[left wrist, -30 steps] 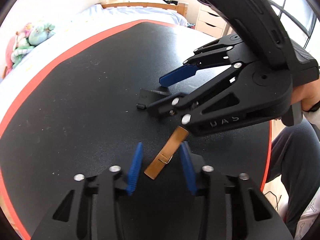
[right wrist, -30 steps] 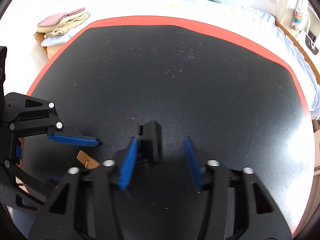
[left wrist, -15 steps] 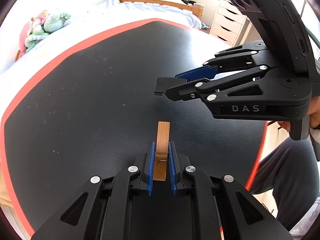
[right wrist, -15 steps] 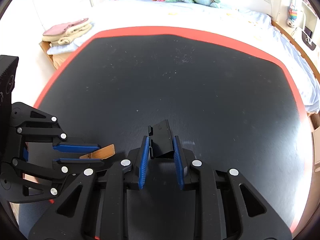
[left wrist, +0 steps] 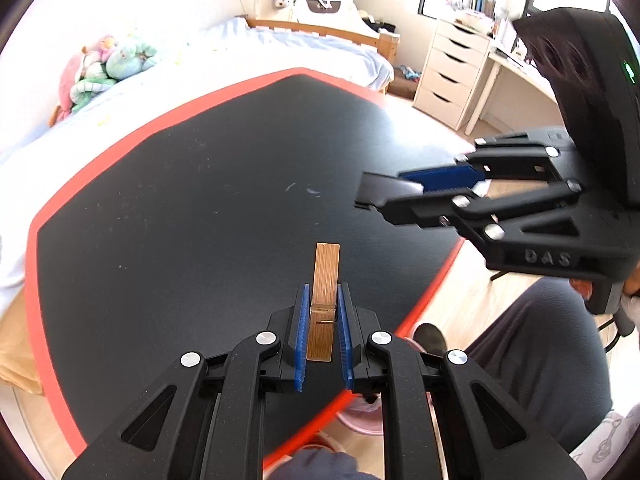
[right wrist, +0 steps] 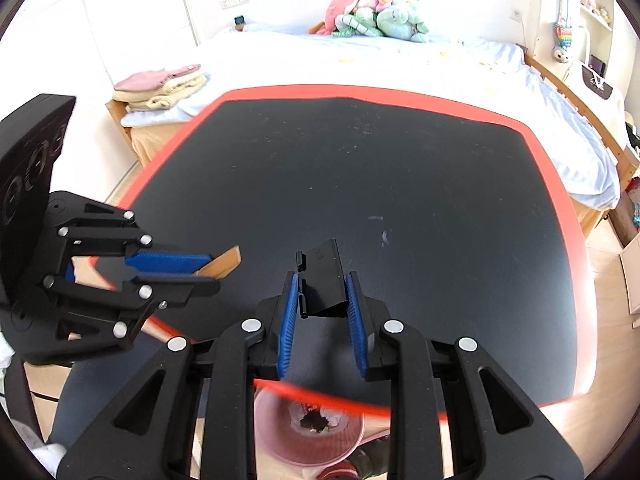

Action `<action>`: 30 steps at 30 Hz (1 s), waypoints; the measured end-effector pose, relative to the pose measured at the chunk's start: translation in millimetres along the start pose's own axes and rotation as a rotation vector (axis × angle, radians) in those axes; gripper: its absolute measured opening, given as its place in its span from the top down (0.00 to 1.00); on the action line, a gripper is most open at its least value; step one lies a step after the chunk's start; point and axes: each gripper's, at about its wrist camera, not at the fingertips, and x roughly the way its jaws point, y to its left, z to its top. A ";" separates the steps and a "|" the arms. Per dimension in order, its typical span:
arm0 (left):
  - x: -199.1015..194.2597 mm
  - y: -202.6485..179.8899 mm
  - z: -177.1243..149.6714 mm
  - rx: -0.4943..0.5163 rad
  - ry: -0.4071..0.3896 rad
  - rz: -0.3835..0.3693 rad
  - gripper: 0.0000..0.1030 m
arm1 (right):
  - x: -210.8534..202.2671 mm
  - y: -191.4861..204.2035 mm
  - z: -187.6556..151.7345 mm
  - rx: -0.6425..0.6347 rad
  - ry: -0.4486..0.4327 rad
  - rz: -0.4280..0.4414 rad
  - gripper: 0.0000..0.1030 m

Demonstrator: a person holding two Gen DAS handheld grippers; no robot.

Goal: Collect trash
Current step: 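Carry the clothespin and black clip over the pink wastebasket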

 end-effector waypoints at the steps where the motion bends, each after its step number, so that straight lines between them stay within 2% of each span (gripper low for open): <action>1: -4.9 -5.5 0.0 -0.001 -0.008 0.002 0.87 | -6.0 3.0 -4.0 0.002 -0.008 0.002 0.77; 9: -32.8 -35.3 -24.9 -0.011 -0.040 -0.027 0.87 | -56.0 19.0 -46.1 0.023 -0.050 0.014 0.77; 11: -16.0 -53.5 -12.7 -0.017 -0.037 -0.031 0.87 | -65.6 22.3 -57.0 0.021 -0.051 0.013 0.77; 14: -17.1 -65.0 -17.4 -0.028 -0.036 -0.034 0.87 | -73.3 25.7 -70.4 0.022 -0.048 0.010 0.77; 24: -21.2 -83.0 -44.2 -0.047 -0.018 -0.055 0.87 | -71.2 31.0 -119.2 0.057 0.009 0.027 0.77; 30: -17.1 -87.5 -48.0 -0.041 -0.003 -0.060 0.87 | -65.9 32.8 -129.7 0.065 0.028 0.038 0.77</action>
